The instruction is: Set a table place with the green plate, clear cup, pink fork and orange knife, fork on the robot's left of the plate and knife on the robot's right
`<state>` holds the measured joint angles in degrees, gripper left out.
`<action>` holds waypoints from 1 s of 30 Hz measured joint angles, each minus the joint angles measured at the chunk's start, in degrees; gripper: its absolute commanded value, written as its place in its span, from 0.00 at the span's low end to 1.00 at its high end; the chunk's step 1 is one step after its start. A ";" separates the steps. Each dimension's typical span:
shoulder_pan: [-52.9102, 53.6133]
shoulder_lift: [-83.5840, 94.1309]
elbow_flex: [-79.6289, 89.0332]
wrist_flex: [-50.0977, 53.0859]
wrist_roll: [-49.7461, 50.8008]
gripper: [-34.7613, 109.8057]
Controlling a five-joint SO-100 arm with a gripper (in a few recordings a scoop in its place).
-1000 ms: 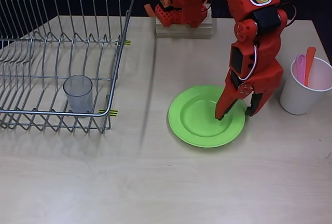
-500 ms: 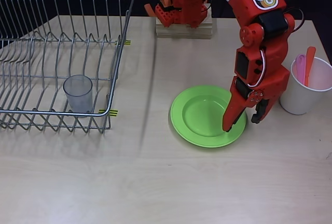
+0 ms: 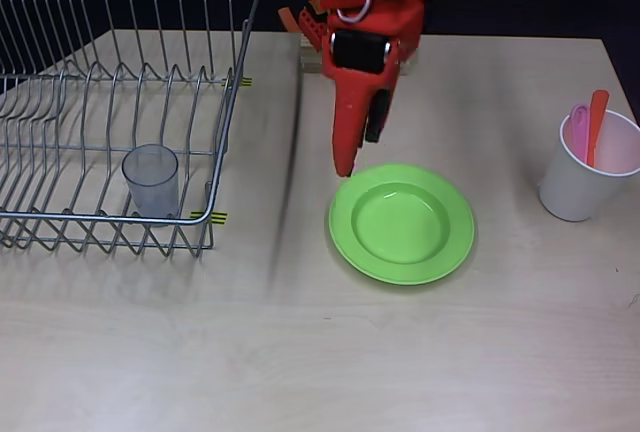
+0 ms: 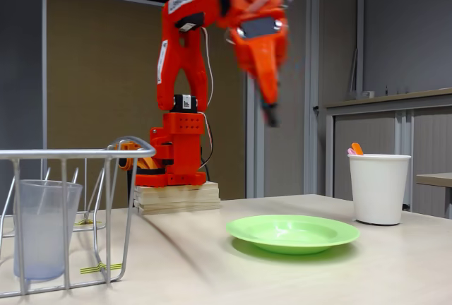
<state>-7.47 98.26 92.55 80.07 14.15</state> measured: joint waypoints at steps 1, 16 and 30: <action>0.88 1.67 0.35 0.70 -8.26 0.53; 15.91 7.03 0.53 0.00 -39.11 0.41; 38.76 -0.09 -3.60 5.19 -50.80 0.43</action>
<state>31.29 98.17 88.95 85.25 -36.65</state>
